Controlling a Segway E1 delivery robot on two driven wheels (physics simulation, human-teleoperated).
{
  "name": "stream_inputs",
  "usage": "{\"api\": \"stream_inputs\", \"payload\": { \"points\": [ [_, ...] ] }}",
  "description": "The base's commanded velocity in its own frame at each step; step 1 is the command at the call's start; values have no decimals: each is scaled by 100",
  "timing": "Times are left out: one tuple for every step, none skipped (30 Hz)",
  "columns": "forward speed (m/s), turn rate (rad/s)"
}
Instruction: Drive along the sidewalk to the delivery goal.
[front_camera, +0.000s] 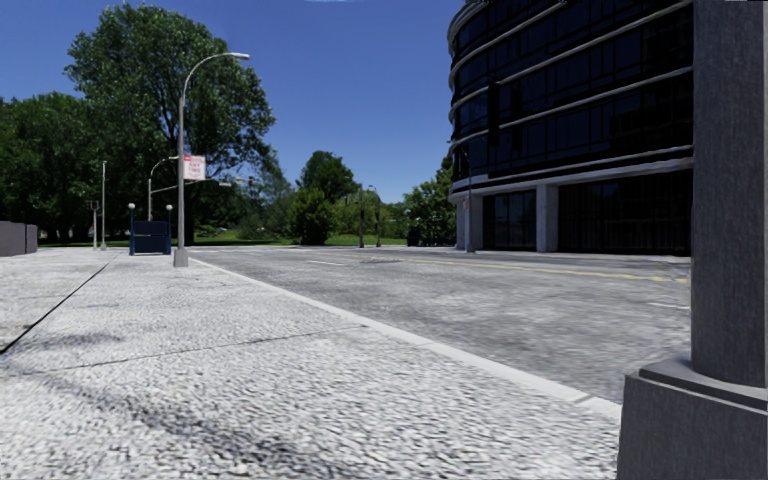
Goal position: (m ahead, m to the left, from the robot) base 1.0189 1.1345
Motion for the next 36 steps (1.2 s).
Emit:
{"api": "stream_inputs", "payload": {
  "points": [
    [154,63],
    [154,63],
    [154,63],
    [154,63],
    [154,63],
    [154,63],
    [154,63],
    [154,63],
    [154,63],
    [154,63],
    [154,63],
    [154,63],
    [154,63],
    [154,63],
    [154,63],
    [154,63],
    [152,63],
    [152,63],
    [147,63],
    [139,57],
    [130,0],
    [130,0],
    [115,0],
    [84,0],
    [0,0],
    [0,0],
    [0,0],
    [0,0],
    [0,0],
    [0,0],
    [0,0],
    [0,0],
    [0,0],
    [0,0],
    [0,0],
    [0,0]
  ]
}}
